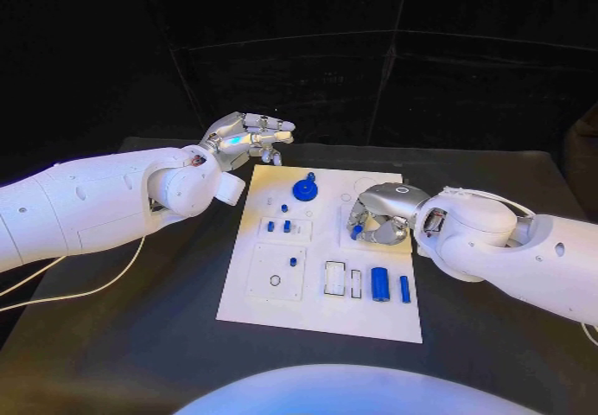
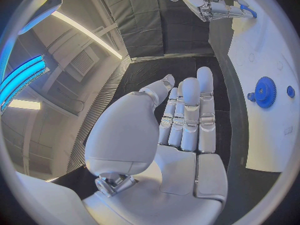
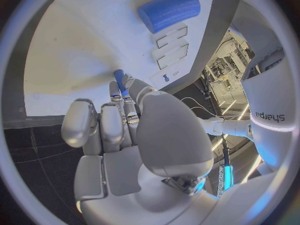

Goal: Assemble the parts on the task board

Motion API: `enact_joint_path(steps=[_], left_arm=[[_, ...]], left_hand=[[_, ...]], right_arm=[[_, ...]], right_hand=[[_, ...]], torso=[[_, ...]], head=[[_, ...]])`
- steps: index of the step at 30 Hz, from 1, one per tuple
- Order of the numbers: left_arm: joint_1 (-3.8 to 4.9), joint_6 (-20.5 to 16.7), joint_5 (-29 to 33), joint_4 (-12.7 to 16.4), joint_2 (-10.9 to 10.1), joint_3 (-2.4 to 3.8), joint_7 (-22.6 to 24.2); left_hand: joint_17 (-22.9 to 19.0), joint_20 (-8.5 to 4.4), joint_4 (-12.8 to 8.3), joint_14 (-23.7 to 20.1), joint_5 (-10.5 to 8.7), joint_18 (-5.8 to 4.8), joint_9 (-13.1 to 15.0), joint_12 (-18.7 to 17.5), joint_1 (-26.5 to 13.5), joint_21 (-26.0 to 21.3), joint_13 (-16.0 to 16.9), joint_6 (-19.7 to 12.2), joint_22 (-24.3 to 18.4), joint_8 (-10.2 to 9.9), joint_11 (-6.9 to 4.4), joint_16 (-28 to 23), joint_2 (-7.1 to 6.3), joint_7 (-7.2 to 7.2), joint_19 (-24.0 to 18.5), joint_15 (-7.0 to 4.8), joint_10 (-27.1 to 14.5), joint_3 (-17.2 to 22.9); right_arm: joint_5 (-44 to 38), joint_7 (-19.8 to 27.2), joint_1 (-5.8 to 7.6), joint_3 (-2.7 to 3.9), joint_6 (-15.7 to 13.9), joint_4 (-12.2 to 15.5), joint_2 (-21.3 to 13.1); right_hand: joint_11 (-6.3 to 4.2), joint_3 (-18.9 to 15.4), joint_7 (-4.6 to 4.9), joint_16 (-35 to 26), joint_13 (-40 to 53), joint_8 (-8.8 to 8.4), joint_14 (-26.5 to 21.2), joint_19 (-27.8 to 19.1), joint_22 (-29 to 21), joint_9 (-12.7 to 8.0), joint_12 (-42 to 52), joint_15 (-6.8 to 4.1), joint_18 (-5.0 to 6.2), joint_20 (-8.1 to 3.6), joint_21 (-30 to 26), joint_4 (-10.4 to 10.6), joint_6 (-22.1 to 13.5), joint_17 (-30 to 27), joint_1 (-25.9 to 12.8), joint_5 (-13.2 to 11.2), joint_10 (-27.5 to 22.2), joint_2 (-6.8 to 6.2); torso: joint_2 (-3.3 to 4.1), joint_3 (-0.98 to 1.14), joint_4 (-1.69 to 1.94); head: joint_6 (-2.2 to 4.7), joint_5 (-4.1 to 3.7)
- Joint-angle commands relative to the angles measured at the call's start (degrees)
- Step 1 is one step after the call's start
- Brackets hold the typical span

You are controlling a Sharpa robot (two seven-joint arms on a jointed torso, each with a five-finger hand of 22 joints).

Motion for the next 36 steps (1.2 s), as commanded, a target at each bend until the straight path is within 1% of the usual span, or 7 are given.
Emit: enact_joint_path(steps=[1,13,18,25,28,32,36], left_arm=[[0.06,0.67,0.19,0.03,-0.04,0.04,0.25],[0.03,0.69,0.19,-0.03,0.01,0.03,0.25],[0.02,0.64,0.19,-0.06,0.04,0.02,0.24],[0.02,0.66,0.19,-0.10,0.36,0.02,0.32],[0.03,0.67,0.19,-0.21,0.63,0.02,0.34],[0.04,0.62,0.19,-0.38,0.92,0.02,0.40],[0.05,0.58,0.19,-0.43,1.14,0.03,0.48]], left_hand=[[-0.06,0.06,-0.12,-0.42,0.16,0.32,-0.02,0.20,0.20,-0.37,-0.07,-0.12,-0.07,-0.02,0.03,-0.21,0.57,0.07,-0.15,0.01,-0.25,-0.34],[-0.12,0.06,-0.13,-0.41,0.16,0.33,0.00,0.33,0.26,-0.45,-0.07,-0.06,-0.14,0.02,0.01,-0.20,0.72,0.05,-0.08,0.01,-0.26,-0.46],[-0.12,0.06,-0.13,-0.41,0.16,0.33,0.00,0.33,0.26,-0.45,-0.07,-0.06,-0.14,0.02,0.01,-0.20,0.72,0.05,-0.08,0.01,-0.26,-0.46],[-0.12,0.06,-0.13,-0.41,0.16,0.33,0.00,0.33,0.26,-0.45,-0.07,-0.06,-0.14,0.02,0.01,-0.20,0.72,0.05,-0.08,0.01,-0.26,-0.46],[-0.12,0.06,-0.13,-0.41,0.16,0.33,0.00,0.33,0.26,-0.45,-0.07,-0.06,-0.14,0.02,0.01,-0.20,0.72,0.05,-0.08,0.01,-0.26,-0.46],[-0.12,0.06,-0.13,-0.41,0.16,0.33,0.00,0.33,0.26,-0.45,-0.07,-0.06,-0.14,0.02,0.01,-0.20,0.72,0.05,-0.08,0.01,-0.26,-0.46],[-0.16,0.06,-0.15,-0.41,0.16,0.33,0.00,0.40,0.28,-0.50,-0.07,-0.06,-0.17,0.03,0.01,-0.19,0.76,0.05,-0.05,0.01,-0.29,-0.54]], right_arm=[[-1.57,-0.03,0.08,0.02,-4.56,0.58,-0.19],[5.25,2.69,0.38,0.21,-9.96,7.53,-3.93],[7.32,4.40,0.64,0.29,-10.90,9.45,-3.28],[7.34,6.81,0.32,0.18,-9.83,6.68,4.23],[6.76,7.69,-0.70,0.10,-8.97,5.17,7.62],[6.46,8.29,-2.27,0.05,-7.27,3.31,11.30],[6.19,8.28,-3.23,-0.03,-5.68,1.77,13.62]], right_hand=[[-0.76,1.20,0.06,0.43,0.25,0.25,1.87,0.32,0.25,0.17,-0.22,-0.42,-0.64,-0.06,0.31,-0.32,0.43,-0.01,0.57,-0.36,1.37,0.96],[-0.68,2.97,0.20,0.46,0.41,-0.17,1.74,0.22,0.41,0.03,-0.91,-0.35,-0.65,-0.04,0.47,-1.19,0.49,-0.37,-0.08,0.00,1.69,-0.22],[-0.65,3.31,0.26,0.57,0.45,-0.30,1.74,0.25,0.64,-0.01,-1.10,-0.32,-0.68,-0.03,0.60,-1.36,0.46,-0.27,-0.28,0.28,1.70,-0.49],[-0.56,3.65,0.35,0.61,0.46,-0.46,1.72,0.19,0.64,-0.07,-1.35,-0.26,-0.67,0.00,0.62,-1.45,0.36,-0.33,-0.56,0.59,1.63,-0.66],[-0.51,3.87,0.41,0.57,0.46,-0.57,1.69,0.13,0.58,-0.11,-1.51,-0.22,-0.66,0.03,0.60,-1.51,0.26,-0.45,-0.67,0.73,1.53,-0.69],[-0.38,4.22,0.53,0.54,0.44,-0.79,1.65,0.02,0.47,-0.18,-1.83,-0.13,-0.64,0.09,0.56,-1.60,0.04,-0.61,-0.89,0.86,1.30,-0.73],[-0.32,4.35,0.59,0.55,0.43,-0.89,1.63,-0.04,0.40,-0.21,-1.99,-0.09,-0.62,0.13,0.53,-1.62,-0.08,-0.65,-1.04,0.88,1.17,-0.76]], torso=[[-0.02,0.00,0.06],[-0.04,-0.12,0.10],[-0.03,-0.08,0.03],[0.04,-0.08,0.12],[0.02,-0.11,0.28],[0.04,-0.07,-0.02],[0.07,-0.10,-0.03]], head=[[0.03,0.06],[0.09,0.09],[0.10,0.48],[-0.15,0.91],[-0.30,1.08],[-0.32,1.68],[-0.50,1.81]])
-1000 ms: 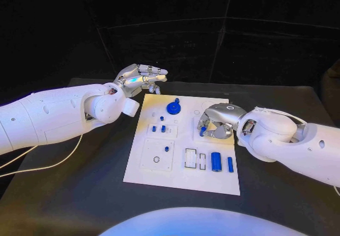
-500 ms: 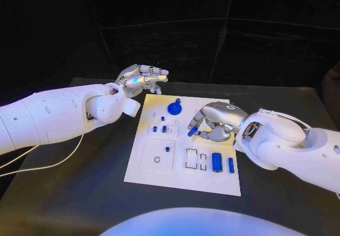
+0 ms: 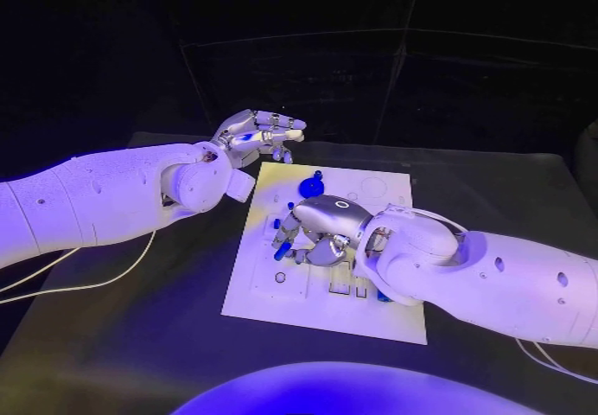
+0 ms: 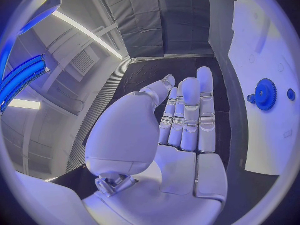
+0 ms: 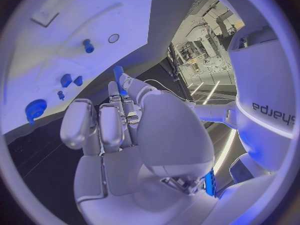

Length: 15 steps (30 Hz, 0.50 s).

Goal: Assemble the parts on the task board

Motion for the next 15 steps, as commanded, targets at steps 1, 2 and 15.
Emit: enact_joint_path(steps=[1,2,15], left_arm=[[0.09,0.54,0.19,0.01,0.20,0.05,0.52],[0.09,0.52,0.19,-0.01,0.24,0.05,0.54],[0.10,0.36,0.19,-0.09,0.27,0.05,0.51]], left_hand=[[-0.09,0.06,0.02,-0.41,0.16,0.33,0.00,0.40,-0.01,-0.26,-0.07,-0.07,-0.06,0.03,0.01,-0.19,0.47,0.05,-0.05,0.01,-0.29,-0.38],[-0.09,0.06,0.02,-0.41,0.16,0.33,0.00,0.40,-0.01,-0.26,-0.07,-0.07,-0.06,0.03,0.01,-0.19,0.47,0.05,-0.05,0.01,-0.29,-0.38],[-0.09,0.06,0.02,-0.41,0.16,0.33,0.00,0.40,-0.01,-0.26,-0.07,-0.07,-0.06,0.03,0.01,-0.19,0.47,0.05,-0.05,0.01,-0.29,-0.38]], right_arm=[[-0.49,1.57,-0.42,-0.04,2.85,-1.16,1.17],[-0.87,1.41,-0.59,-0.10,3.49,-1.61,1.62],[-4.49,-0.11,-1.51,-0.53,7.34,-3.58,3.20]], right_hand=[[-0.71,0.34,0.29,0.26,-0.05,-0.24,1.63,-0.05,-0.07,-0.04,-0.33,-0.09,-0.62,0.13,0.12,-0.06,-0.14,-0.09,-0.57,0.39,0.75,0.03],[-0.70,0.35,0.30,0.25,-0.05,-0.25,1.62,-0.05,-0.07,-0.05,-0.36,-0.08,-0.62,0.14,0.12,-0.07,-0.15,-0.12,-0.60,0.40,0.73,0.01],[-0.68,0.36,0.32,0.28,-0.03,-0.30,1.61,-0.10,-0.07,-0.05,-0.45,-0.04,-0.62,0.18,0.12,-0.18,-0.16,-0.12,-0.78,0.49,0.76,-0.23]], torso=[[-0.02,0.00,-0.13],[-0.02,-0.01,-0.16],[-0.09,0.08,-0.05]], head=[[-0.17,0.17],[-0.23,0.24],[-0.88,0.90]])
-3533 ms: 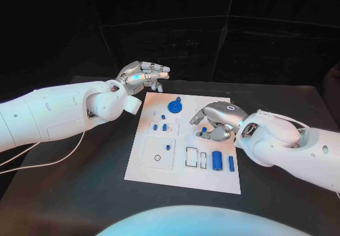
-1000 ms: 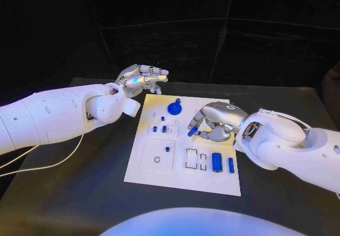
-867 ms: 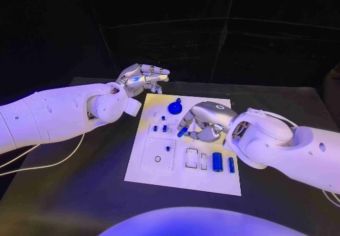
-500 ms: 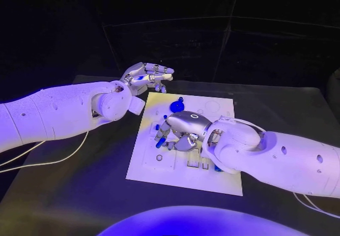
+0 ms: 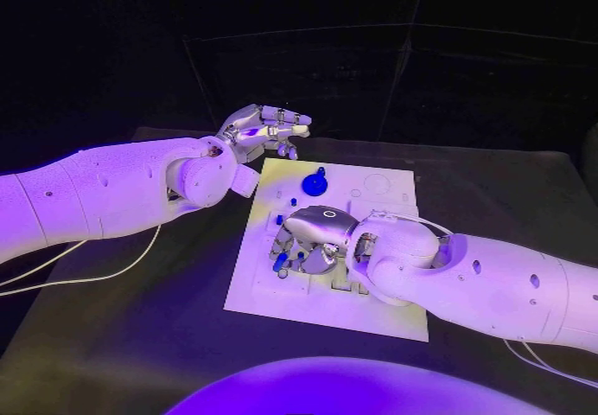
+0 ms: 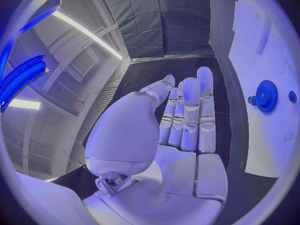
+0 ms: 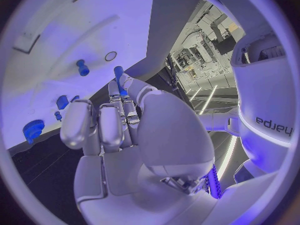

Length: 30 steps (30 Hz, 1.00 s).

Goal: Assemble the parts on the task board

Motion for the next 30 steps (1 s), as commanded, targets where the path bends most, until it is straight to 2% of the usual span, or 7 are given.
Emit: enact_joint_path(steps=[1,13,19,20,24,30], left_arm=[[0.08,0.38,0.19,0.00,0.03,0.05,0.48],[0.08,0.39,0.19,0.00,0.02,0.05,0.44],[0.08,0.42,0.19,0.03,-0.02,0.05,0.42],[0.08,0.43,0.19,0.04,-0.03,0.05,0.42],[0.08,0.46,0.19,0.05,-0.06,0.05,0.41],[0.08,0.47,0.19,0.05,-0.08,0.05,0.36]], left_hand=[[-0.09,0.07,0.02,-0.41,0.16,0.33,0.00,0.20,-0.01,-0.26,-0.07,-0.06,-0.06,0.03,0.01,-0.19,0.47,0.05,-0.05,0.01,-0.29,-0.38],[-0.09,0.07,0.02,-0.41,0.16,0.33,0.00,0.20,-0.01,-0.26,-0.07,-0.06,-0.06,0.03,0.01,-0.19,0.47,0.05,-0.05,0.01,-0.29,-0.38],[-0.09,0.07,0.02,-0.41,0.16,0.33,0.00,0.20,-0.01,-0.26,-0.07,-0.06,-0.06,0.03,0.01,-0.19,0.47,0.05,-0.05,0.01,-0.29,-0.38],[-0.09,0.07,0.02,-0.41,0.16,0.33,0.00,0.20,-0.01,-0.26,-0.07,-0.06,-0.06,0.03,0.01,-0.19,0.47,0.05,-0.05,0.01,-0.29,-0.38],[-0.09,0.07,0.02,-0.41,0.16,0.33,0.00,0.20,-0.01,-0.26,-0.07,-0.06,-0.06,0.03,0.01,-0.19,0.47,0.05,-0.05,0.01,-0.29,-0.38],[-0.09,0.07,0.02,-0.41,0.16,0.33,0.00,0.20,-0.01,-0.26,-0.07,-0.06,-0.06,0.03,0.01,-0.19,0.47,0.05,-0.05,0.01,-0.29,-0.38]], right_arm=[[-2.46,-0.50,-0.02,-0.02,2.90,-0.02,0.07],[-5.34,-1.79,-0.10,-0.05,4.63,-0.03,0.12],[-7.79,-2.02,-0.28,-0.09,4.25,-0.51,0.76],[-8.20,-2.06,-0.31,-0.19,4.18,-0.57,0.84],[-10.00,-2.28,-0.40,-1.30,3.93,-0.60,1.04],[-12.12,-2.37,-0.45,-1.84,4.02,-0.53,1.40]], right_hand=[[-0.28,0.21,0.28,0.31,0.00,-0.29,1.61,-0.09,0.02,0.00,-0.11,-0.03,-0.62,0.18,0.14,-0.05,-0.02,0.07,-0.58,0.27,0.36,-0.02],[-0.32,0.18,0.22,0.33,0.06,-0.24,1.60,-0.13,0.02,0.04,-0.13,-0.04,-0.60,0.21,0.14,-0.09,0.19,0.03,-0.86,0.36,0.56,-0.18],[-0.35,0.14,0.18,0.38,0.09,-0.24,1.60,-0.16,0.04,0.05,-0.18,-0.06,-0.60,0.21,0.16,-0.12,0.27,0.07,-1.06,0.55,0.65,-0.31],[-0.36,0.14,0.17,0.38,0.09,-0.24,1.60,-0.16,0.04,0.05,-0.20,-0.06,-0.60,0.21,0.16,-0.14,0.28,0.05,-1.09,0.61,0.66,-0.33],[-0.36,0.14,0.17,0.38,0.09,-0.24,1.60,-0.16,0.04,0.05,-0.20,-0.06,-0.60,0.21,0.16,-0.14,0.28,0.05,-1.09,0.61,0.66,-0.33],[-0.38,0.09,0.15,0.37,0.11,-0.26,1.58,-0.19,0.02,0.05,-0.26,-0.08,-0.59,0.21,0.15,-0.20,0.31,-0.01,-1.24,0.78,0.70,-0.49]], torso=[[-0.04,0.01,-0.01],[-0.01,-0.03,0.02],[-0.03,-0.01,0.00],[-0.05,-0.02,0.00],[-0.03,-0.03,-0.03],[0.01,0.01,-0.03]], head=[[-0.14,0.14],[-0.15,0.13],[-0.30,0.27],[-0.30,0.28],[-0.31,0.30],[-0.36,0.37]])
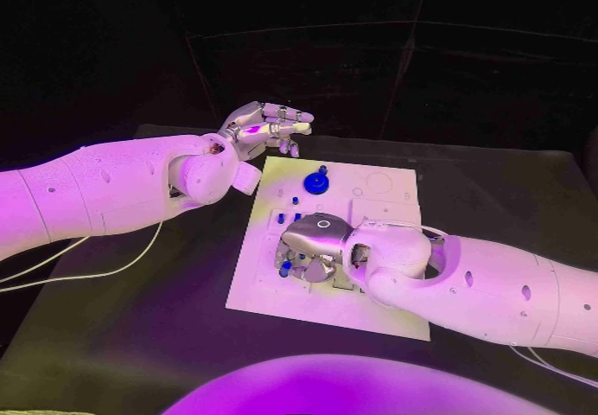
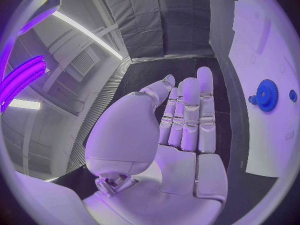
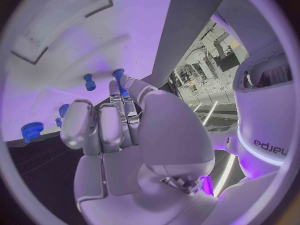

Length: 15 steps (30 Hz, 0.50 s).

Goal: Assemble the parts on the task board

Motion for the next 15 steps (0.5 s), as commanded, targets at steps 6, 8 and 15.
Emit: enact_joint_path(steps=[6,8,15], left_arm=[[0.08,0.54,0.19,0.02,0.02,0.05,0.34],[0.08,0.54,0.19,0.00,0.03,0.05,0.34],[0.08,0.58,0.19,-0.05,0.06,0.04,0.31]], left_hand=[[-0.10,0.07,0.01,-0.41,0.16,0.33,0.00,0.20,-0.01,-0.26,-0.07,-0.06,-0.07,0.02,0.01,-0.19,0.47,0.05,-0.05,0.01,-0.29,-0.38],[-0.10,0.07,0.01,-0.41,0.16,0.33,0.00,0.20,-0.01,-0.26,-0.07,-0.06,-0.07,0.02,0.01,-0.19,0.47,0.05,-0.05,0.01,-0.29,-0.38],[-0.10,0.07,0.01,-0.41,0.16,0.33,0.00,0.20,-0.01,-0.26,-0.07,-0.06,-0.07,0.02,0.01,-0.19,0.47,0.05,-0.05,0.01,-0.29,-0.38]], right_arm=[[-4.34,-0.08,-0.17,-0.48,0.81,0.30,0.49],[-4.39,0.12,-0.17,-0.50,0.55,0.33,0.55],[-3.72,0.77,-0.17,-0.53,-1.06,0.26,0.63]], right_hand=[[0.01,-0.12,0.05,0.29,0.02,0.12,1.52,-0.29,-0.11,0.06,-0.33,-0.08,-0.57,0.21,0.10,-0.23,0.17,-0.27,-1.12,0.38,0.33,-0.35],[0.10,-0.32,0.15,0.23,-0.04,-0.18,1.46,-0.36,-0.19,-0.05,-0.63,-0.01,-0.56,0.24,0.06,-0.17,-0.25,-0.43,-1.57,0.60,0.04,-0.66],[1.45,-1.08,1.21,-0.23,-0.85,-1.36,1.17,-0.88,-1.09,-0.65,-3.29,1.05,-0.46,1.04,-0.42,0.43,-4.15,-1.48,-3.81,1.80,-3.98,-2.39]], torso=[[0.01,0.01,-0.01],[0.01,0.03,-0.02],[-0.01,0.00,-0.03]], head=[[0.01,-0.03],[0.04,-0.04],[0.13,-0.04]])
